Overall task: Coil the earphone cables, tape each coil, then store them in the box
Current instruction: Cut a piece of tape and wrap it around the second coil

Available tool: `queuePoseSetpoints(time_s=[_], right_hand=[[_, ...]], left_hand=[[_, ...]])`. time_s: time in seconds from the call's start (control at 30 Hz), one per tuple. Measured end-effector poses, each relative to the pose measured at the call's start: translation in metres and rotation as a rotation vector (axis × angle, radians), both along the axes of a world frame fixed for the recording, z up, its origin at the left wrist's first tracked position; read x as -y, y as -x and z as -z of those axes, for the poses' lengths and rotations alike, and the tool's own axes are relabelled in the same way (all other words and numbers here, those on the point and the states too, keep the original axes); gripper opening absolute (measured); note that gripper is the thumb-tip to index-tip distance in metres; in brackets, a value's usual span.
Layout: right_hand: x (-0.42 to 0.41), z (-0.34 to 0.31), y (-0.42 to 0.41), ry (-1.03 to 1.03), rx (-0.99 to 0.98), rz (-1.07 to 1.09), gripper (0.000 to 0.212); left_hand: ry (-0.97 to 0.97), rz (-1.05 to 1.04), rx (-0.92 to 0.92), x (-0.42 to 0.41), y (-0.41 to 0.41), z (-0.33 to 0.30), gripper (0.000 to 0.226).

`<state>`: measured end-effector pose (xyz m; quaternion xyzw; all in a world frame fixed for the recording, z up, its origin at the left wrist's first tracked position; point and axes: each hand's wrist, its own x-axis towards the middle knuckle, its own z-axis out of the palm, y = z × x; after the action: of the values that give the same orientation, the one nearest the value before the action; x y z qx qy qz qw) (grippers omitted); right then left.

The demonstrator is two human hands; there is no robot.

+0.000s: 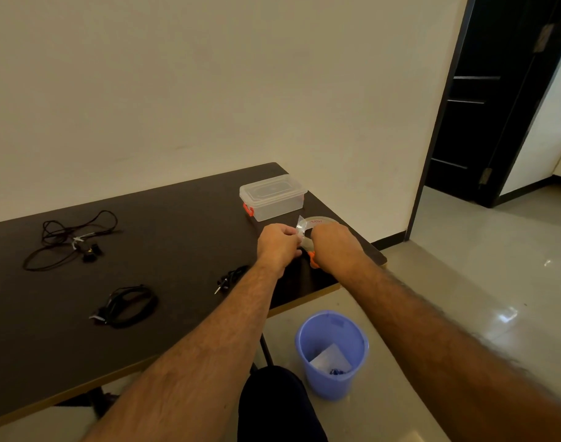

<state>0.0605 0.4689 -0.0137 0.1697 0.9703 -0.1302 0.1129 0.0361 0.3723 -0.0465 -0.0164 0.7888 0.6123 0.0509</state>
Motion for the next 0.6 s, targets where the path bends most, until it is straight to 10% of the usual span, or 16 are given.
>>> queuePoseSetpoints(time_s=[0.37,0.6], right_hand=[[-0.006,0.010,-0.006,-0.120,-0.139,-0.120,0.044],[-0.021,0.005,-0.002,0.172,-0.474,-0.033,0.020]], left_hand=[[-0.009,0.038,-0.012,0.002,0.000,0.002,0.018],[0.004,0.104,-0.024,0.041,-0.002,-0.021,0.008]])
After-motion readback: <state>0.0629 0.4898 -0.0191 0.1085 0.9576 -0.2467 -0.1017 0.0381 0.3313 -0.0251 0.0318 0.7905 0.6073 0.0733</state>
